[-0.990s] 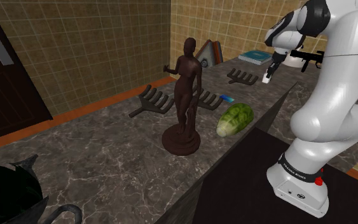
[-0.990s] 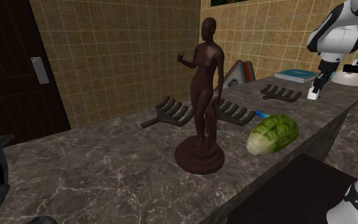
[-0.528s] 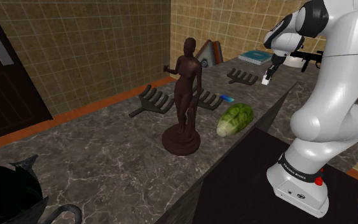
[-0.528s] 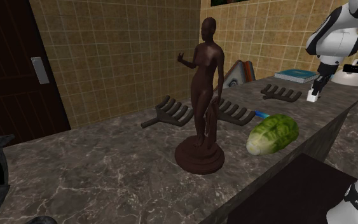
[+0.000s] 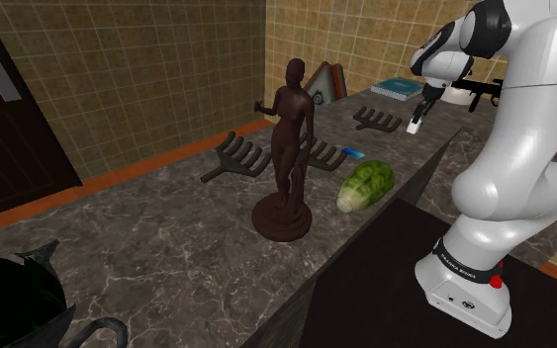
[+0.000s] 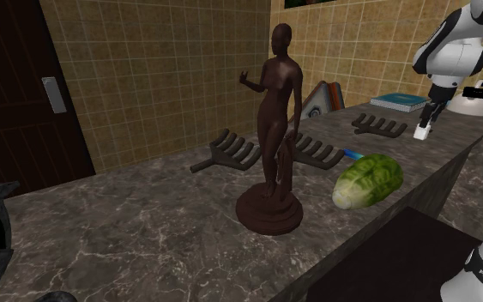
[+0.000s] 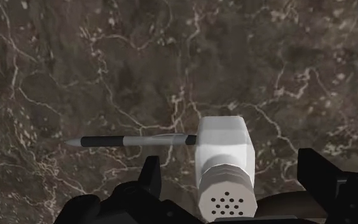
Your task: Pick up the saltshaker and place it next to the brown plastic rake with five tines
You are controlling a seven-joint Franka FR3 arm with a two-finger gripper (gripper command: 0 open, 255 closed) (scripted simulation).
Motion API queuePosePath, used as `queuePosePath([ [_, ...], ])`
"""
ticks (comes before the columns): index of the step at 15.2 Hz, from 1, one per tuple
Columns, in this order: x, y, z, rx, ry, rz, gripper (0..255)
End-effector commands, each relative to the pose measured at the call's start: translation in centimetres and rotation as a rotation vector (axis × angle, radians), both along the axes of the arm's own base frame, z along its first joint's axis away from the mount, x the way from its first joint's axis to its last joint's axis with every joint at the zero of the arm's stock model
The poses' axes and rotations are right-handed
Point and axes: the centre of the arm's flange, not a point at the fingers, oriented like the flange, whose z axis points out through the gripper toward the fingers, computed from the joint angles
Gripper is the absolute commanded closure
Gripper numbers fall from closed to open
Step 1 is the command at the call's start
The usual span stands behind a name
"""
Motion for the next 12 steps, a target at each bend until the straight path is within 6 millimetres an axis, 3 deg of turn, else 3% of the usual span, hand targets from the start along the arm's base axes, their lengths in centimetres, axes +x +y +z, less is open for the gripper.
queuePosePath([
  [1, -0.1, 0.1, 1.3, 0.0, 0.0, 0.0, 0],
  [4, -0.4, 0.6, 5.0, 0.0, 0.0, 0.0, 0],
  [12, -0.4, 0.6, 5.0, 0.0, 0.0, 0.0, 0],
])
